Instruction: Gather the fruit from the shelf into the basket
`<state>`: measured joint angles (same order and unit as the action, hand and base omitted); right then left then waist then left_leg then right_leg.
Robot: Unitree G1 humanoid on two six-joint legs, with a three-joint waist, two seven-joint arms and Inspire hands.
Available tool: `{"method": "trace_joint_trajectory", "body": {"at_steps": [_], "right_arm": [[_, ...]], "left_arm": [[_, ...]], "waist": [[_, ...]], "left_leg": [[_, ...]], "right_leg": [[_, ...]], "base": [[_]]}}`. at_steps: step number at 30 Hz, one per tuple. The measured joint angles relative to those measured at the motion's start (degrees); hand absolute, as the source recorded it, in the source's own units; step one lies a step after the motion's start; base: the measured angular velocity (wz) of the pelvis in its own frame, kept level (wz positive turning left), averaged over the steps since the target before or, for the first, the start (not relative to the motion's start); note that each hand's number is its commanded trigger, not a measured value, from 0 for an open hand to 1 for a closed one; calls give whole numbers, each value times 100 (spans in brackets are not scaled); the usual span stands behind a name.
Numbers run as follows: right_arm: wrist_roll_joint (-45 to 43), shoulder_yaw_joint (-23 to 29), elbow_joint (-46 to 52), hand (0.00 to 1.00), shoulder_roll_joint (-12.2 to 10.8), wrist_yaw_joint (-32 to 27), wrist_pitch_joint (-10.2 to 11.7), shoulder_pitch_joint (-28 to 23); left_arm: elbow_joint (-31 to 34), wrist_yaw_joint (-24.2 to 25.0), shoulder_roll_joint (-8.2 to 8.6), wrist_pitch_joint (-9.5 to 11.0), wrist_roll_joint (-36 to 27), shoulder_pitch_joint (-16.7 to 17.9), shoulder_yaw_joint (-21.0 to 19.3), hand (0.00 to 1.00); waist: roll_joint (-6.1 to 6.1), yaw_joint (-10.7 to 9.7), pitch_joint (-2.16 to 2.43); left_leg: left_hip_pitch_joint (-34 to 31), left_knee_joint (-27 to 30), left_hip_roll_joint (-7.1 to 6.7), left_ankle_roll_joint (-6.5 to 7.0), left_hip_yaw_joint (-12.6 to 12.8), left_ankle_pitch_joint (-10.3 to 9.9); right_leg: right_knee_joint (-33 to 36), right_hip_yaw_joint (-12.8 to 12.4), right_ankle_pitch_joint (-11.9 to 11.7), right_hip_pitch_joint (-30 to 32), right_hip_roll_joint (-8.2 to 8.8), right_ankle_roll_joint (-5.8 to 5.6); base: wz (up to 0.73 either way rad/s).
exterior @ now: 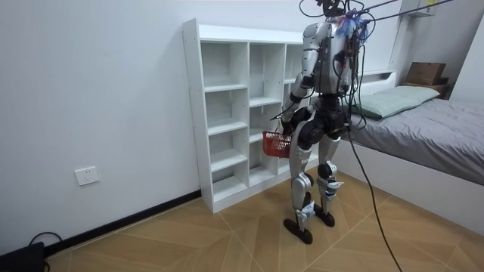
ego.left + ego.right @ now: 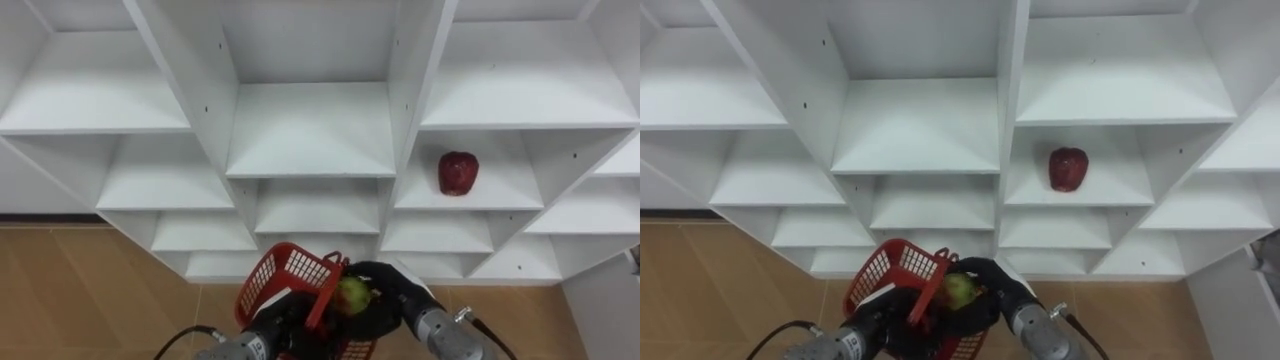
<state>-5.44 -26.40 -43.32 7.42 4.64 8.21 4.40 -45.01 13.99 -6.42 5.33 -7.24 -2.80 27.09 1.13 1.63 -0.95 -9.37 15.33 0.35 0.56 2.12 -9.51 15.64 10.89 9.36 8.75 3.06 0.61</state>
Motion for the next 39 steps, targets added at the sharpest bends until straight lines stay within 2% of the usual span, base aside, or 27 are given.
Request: {"method": "trace_joint_trajectory", "body": {"at_steps": [25, 31, 39], "right_arm": [[13, 8, -55, 0, -6, 312, 0, -5], [-92, 22, -48, 0, -17, 428, 0, -3], [-164, 41, -43, 0, -10, 481, -3, -37]], "left_arm": [[0, -43, -7, -14, 3, 0, 5, 100], [-1, -67, -12, -13, 23, 2, 4, 100], [-1, -79, -98, -11, 72, 21, 5, 100]], "waist": [[-5, 1, -5], [-33, -5, -22], [-70, -16, -25]], "left_leg": [[4, -52, -7, 1, 29, 1], [11, -66, -6, 2, 28, 1], [130, -100, -8, 1, 21, 1]], "right_leg": [[-7, -61, 4, 34, 4, -7], [-4, -62, 7, 33, 2, -10], [-87, -8, 15, -124, -4, -16]], "base": [[0], [0], [0]]}}
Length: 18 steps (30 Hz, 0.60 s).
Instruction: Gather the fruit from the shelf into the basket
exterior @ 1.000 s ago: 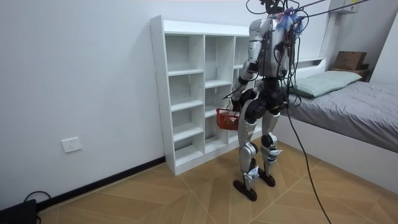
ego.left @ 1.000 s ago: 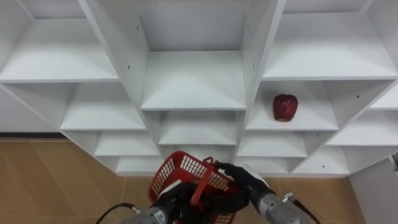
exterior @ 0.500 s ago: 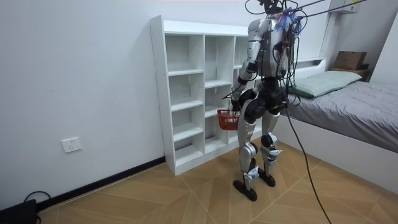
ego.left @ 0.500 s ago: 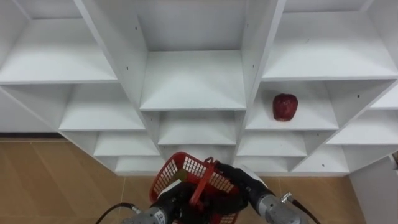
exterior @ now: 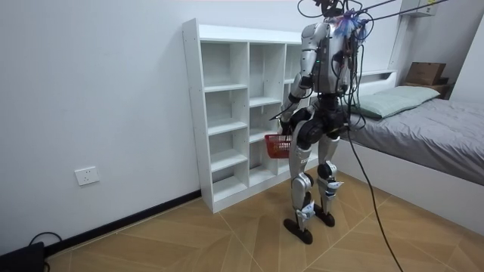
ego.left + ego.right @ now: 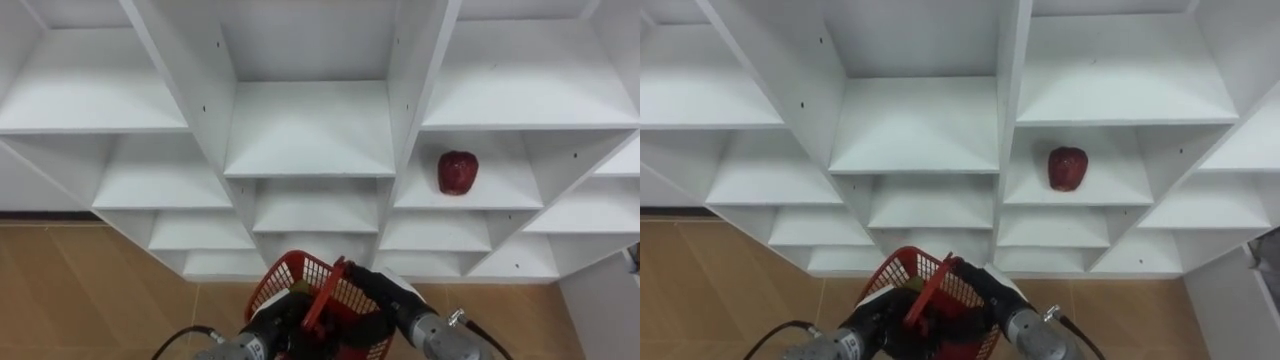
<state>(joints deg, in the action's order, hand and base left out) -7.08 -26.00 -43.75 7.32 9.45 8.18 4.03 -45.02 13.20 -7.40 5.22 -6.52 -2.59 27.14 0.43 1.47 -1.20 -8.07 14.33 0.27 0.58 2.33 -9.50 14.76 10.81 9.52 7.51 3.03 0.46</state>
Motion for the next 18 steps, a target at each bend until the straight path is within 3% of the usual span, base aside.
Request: {"method": "trace_joint_trajectory", "body": {"at_steps": [8, 12, 18], "right_arm": [[65, 34, 72, 0, 76, 1, -10, -353], [46, 91, 73, 0, 167, 35, -13, -511], [-9, 511, 184, 0, 261, 18, -48, -936]], "left_arm": [[131, -140, -263, 10, 97, 302, -72, 100], [41, -166, -268, 31, 101, 346, -350, 100], [-26, -418, -290, 37, 216, 694, -719, 100]], "waist": [[-133, 5, 89], [-144, 26, 84], [-143, 30, 93]], "left_leg": [[416, -173, -6, -1, 14, 0], [710, -322, -3, -1, 106, -1], [934, -501, 7, -1, 233, -13]], "right_leg": [[-216, -52, 8, -429, -25, -13], [-239, -122, 18, -625, -28, -28], [-295, -305, 24, -680, -69, -55]], "base": [[0], [-12], [-12]]}}
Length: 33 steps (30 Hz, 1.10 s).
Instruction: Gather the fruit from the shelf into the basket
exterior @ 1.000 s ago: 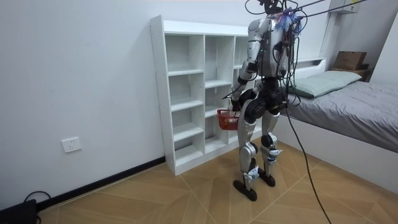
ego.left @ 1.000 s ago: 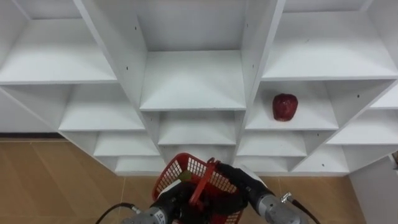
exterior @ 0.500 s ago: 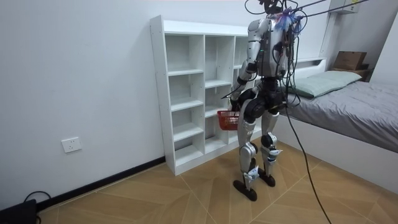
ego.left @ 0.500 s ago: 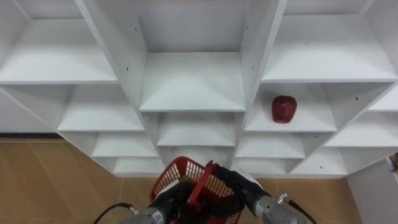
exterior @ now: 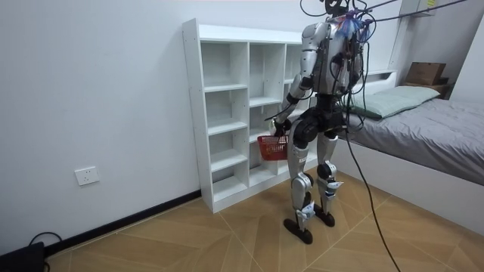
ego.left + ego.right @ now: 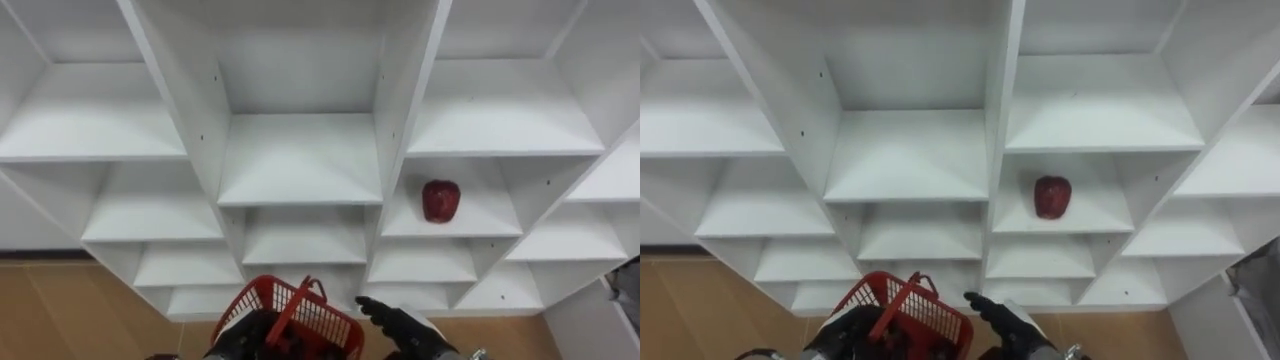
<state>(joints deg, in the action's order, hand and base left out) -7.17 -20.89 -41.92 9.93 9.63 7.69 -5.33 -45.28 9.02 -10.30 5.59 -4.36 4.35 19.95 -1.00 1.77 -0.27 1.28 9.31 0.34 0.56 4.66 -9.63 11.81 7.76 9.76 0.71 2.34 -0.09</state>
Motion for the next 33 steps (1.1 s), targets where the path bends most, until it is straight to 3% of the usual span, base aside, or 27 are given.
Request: {"method": "trace_joint_trajectory", "body": {"at_steps": [9, 13, 18, 24, 33], "right_arm": [[49, 480, -71, 0, -16, -190, 4, -50], [522, 734, -275, 0, -37, -277, 3, -112], [737, 878, -589, 0, -68, -343, 18, -187], [736, 932, -1020, 0, -79, -439, 30, -271], [849, 1115, -1185, 0, -82, -953, 41, -286]], "left_arm": [[-307, -265, 43, 5, 16, 188, -367, 100], [-322, -345, 30, 6, 16, 330, -592, 100], [-714, -401, 44, 81, 0, 331, -845, 100], [-1004, -507, 79, 90, -43, 332, -951, 100], [-1162, -631, 91, 107, -37, 322, -1088, 100]], "waist": [[-55, -35, -9], [-129, -83, -47], [-166, -142, -17], [-136, -157, -6], [40, -222, 6]], "left_leg": [[71, -9, 12, -6, 7, -3], [239, -10, 18, -27, 27, -20], [293, -15, 59, -42, 96, -81], [350, 1, 103, -58, 141, -162], [442, 6, 105, -58, 212, -162]], "right_leg": [[-23, -69, -9, -87, -24, 10], [-126, -74, -10, -272, -39, 7], [-179, -126, -16, -301, -86, 15], [-208, -193, -38, -365, -141, 23], [-202, -293, -41, -397, -145, 28]], "base": [[-3], [0], [-7], [-5], [-6]]}}
